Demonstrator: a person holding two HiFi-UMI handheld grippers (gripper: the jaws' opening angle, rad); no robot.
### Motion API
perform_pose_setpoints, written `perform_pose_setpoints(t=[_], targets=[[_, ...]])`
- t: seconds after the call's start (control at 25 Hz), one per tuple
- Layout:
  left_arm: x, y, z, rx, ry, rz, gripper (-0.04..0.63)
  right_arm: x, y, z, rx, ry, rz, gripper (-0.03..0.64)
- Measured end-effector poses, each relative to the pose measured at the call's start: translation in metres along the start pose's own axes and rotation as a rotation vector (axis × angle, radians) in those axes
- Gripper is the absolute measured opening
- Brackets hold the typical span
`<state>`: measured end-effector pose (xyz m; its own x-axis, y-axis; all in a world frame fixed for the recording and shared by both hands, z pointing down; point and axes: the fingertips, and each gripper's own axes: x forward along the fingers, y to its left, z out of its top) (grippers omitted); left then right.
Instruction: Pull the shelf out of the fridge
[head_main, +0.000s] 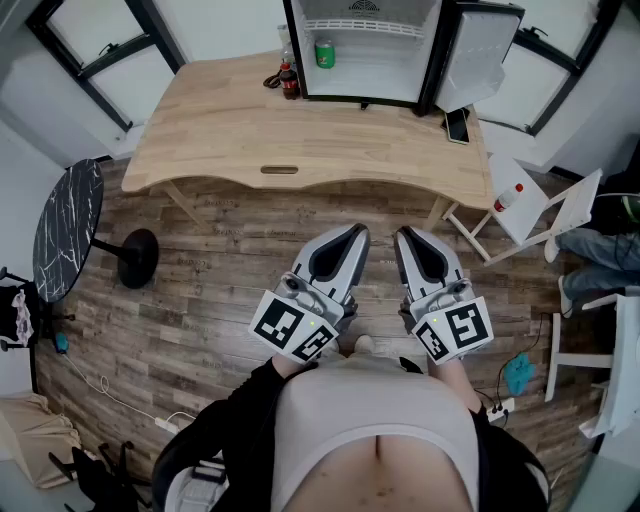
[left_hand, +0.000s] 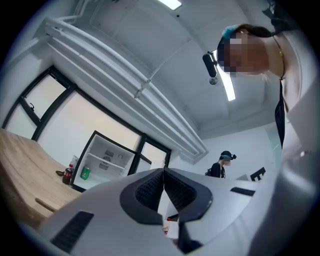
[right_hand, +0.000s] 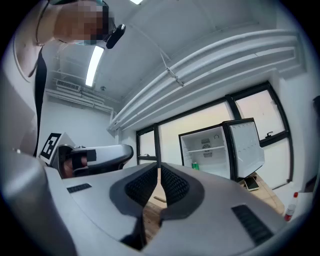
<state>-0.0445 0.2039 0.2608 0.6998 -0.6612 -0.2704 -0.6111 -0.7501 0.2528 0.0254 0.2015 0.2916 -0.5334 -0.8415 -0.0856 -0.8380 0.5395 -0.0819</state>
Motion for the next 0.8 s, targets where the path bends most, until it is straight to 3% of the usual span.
perform_pose_setpoints(t=[0.8], targets=[[0.013, 0.004, -0.011, -0.003, 0.013, 0.018, 0.009, 0.002, -0.016, -0.001, 0.014, -0.002, -0.009, 0.038]])
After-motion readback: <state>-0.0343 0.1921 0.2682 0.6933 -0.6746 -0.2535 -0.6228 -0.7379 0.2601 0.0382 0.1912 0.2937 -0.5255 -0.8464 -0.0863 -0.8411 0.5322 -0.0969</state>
